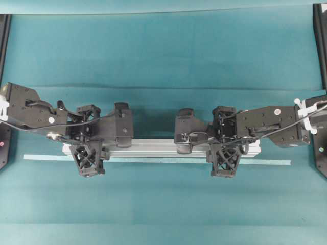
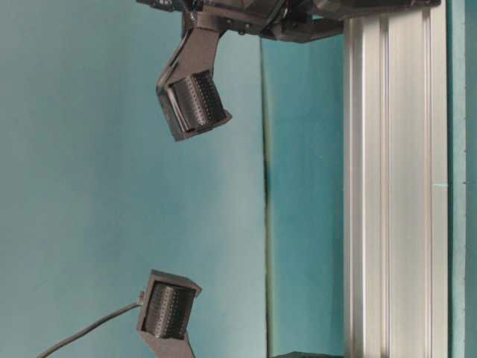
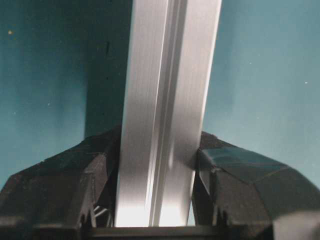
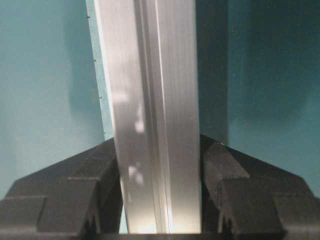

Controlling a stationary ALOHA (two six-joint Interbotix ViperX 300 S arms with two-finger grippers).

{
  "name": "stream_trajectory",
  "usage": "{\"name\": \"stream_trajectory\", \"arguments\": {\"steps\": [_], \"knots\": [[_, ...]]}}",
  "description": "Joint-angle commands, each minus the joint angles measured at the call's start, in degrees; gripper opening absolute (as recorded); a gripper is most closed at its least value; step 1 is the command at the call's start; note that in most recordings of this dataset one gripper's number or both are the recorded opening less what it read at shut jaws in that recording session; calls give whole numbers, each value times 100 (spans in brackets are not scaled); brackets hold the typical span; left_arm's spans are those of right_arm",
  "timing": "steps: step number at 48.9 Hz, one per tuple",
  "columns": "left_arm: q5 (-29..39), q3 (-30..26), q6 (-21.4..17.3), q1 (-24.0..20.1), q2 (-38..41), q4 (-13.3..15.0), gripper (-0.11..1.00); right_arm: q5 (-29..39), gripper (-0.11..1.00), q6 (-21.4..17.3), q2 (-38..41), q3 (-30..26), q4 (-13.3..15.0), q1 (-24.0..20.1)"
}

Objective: Lift the metal rail with both hands.
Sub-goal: 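Set the rail down beside the pale strip, still gripped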

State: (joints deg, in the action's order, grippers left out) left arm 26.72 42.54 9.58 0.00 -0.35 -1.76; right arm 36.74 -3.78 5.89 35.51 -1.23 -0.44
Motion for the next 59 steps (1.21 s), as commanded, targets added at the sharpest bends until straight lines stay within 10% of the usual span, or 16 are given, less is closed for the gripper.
{"name": "stream_trajectory", "arguments": {"steps": [1,59], "knots": [[-79,-88,141,-35,-26,18,36,-44,38,-35,-9,0,-26,-70],[-483,35,-62,-193,0,18,36,-563,38,-185,9,176,-229,-202]]}}
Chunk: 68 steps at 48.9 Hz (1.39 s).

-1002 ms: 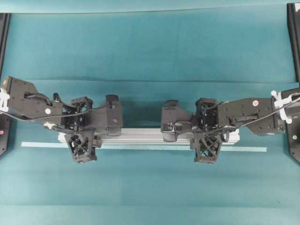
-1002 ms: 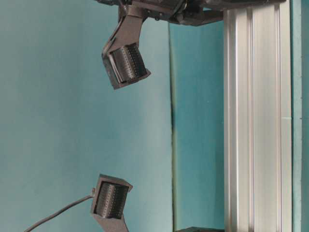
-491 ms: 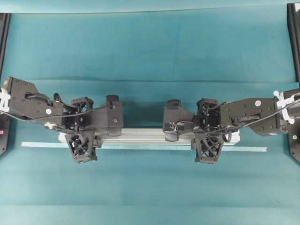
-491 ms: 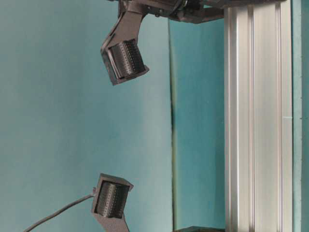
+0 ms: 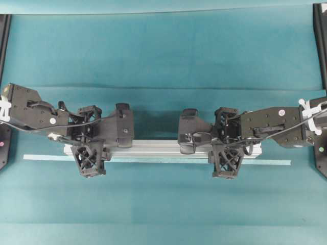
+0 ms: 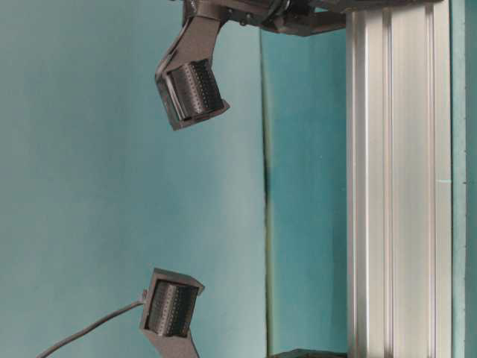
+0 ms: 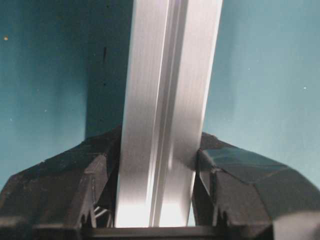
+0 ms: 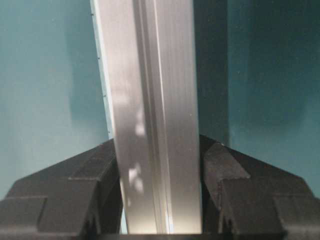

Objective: Lift the metal rail with both hands.
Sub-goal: 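Set the rail down beside the pale strip, still gripped, then open both grippers and lift them off the rail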

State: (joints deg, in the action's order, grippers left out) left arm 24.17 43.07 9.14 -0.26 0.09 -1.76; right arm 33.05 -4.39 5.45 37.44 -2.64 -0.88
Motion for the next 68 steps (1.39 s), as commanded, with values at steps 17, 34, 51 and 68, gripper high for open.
{"name": "stream_trajectory", "arguments": {"steps": [17,34,51,68], "knots": [[-88,0,-501,-185,-62,18,36,-185,38,-185,53,-18,-88,-167],[-70,9,-483,-167,-70,18,37,-132,46,-202,53,-70,-202,-167],[-79,0,-598,-132,-105,18,97,-53,95,-220,26,-62,-202,-158],[26,-35,-624,-114,-554,18,96,202,95,-220,-343,-176,44,35]]}}
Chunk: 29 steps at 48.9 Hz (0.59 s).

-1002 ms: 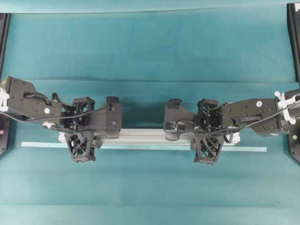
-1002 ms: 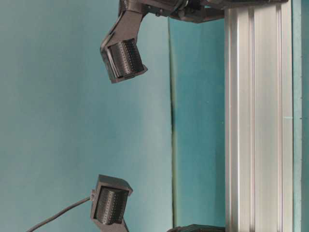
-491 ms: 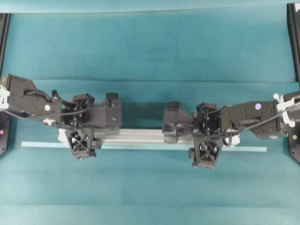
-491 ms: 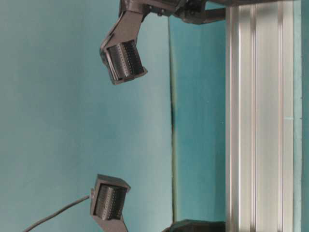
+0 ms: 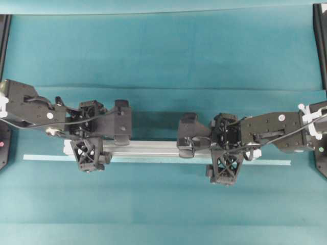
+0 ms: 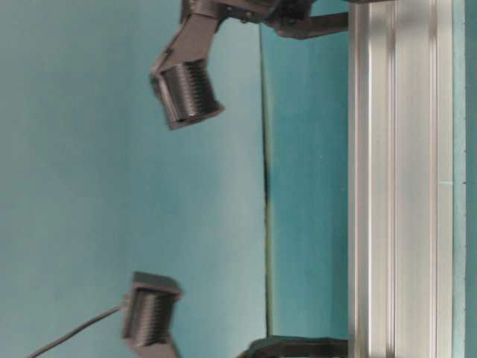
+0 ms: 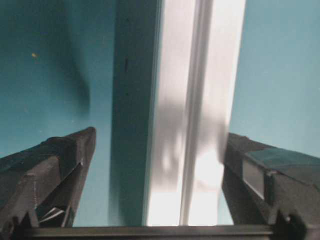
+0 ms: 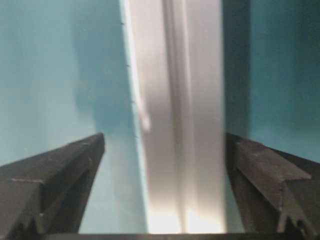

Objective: Lift the metal rail with both hands.
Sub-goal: 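Open both grippers and lift them off the rail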

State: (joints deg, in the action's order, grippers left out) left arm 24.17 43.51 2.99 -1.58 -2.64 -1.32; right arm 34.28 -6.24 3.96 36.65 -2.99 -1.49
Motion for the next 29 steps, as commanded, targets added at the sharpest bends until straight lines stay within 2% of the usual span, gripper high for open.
{"name": "stream_trajectory", "arguments": {"steps": [1,16,29], "knots": [[53,-70,-18,18,-352,-26,96,105,95,-26,-246,-105,97,123],[158,-88,-9,79,-1441,-26,96,114,95,-26,-1345,-158,193,352],[26,-202,-79,97,-2180,-26,96,88,95,0,-1934,-141,220,369]]}}
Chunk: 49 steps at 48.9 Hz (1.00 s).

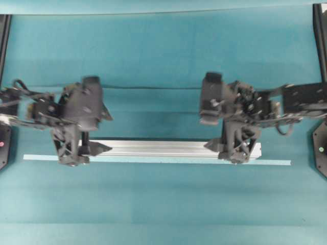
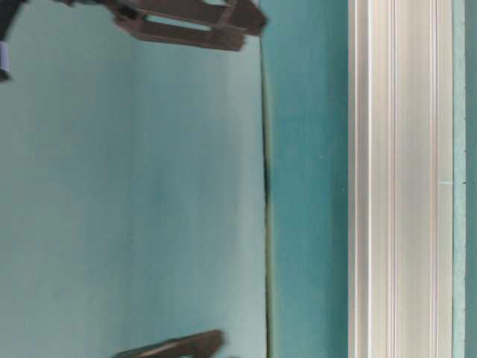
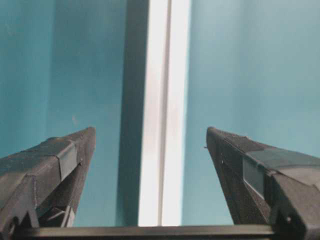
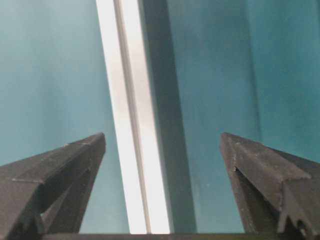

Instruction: Lift the metal rail with both hands.

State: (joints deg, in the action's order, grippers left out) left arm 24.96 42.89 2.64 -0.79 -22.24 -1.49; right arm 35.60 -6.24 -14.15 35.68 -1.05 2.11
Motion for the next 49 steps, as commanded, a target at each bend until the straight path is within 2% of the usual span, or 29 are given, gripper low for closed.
{"name": "stream_trajectory", "arguments": {"steps": [1,14,31,49], "knots": [[-53,-141,-62,18,-264,-9,96,-53,95,0,-149,-35,35,9],[-185,-193,-220,26,-694,-9,96,-483,95,0,-677,35,158,9],[-677,-202,-255,35,-1072,-9,96,-1854,95,-9,-1635,650,167,26],[-1116,-123,-246,-26,-1415,-9,96,-1916,95,-9,-2399,1037,158,35]]}}
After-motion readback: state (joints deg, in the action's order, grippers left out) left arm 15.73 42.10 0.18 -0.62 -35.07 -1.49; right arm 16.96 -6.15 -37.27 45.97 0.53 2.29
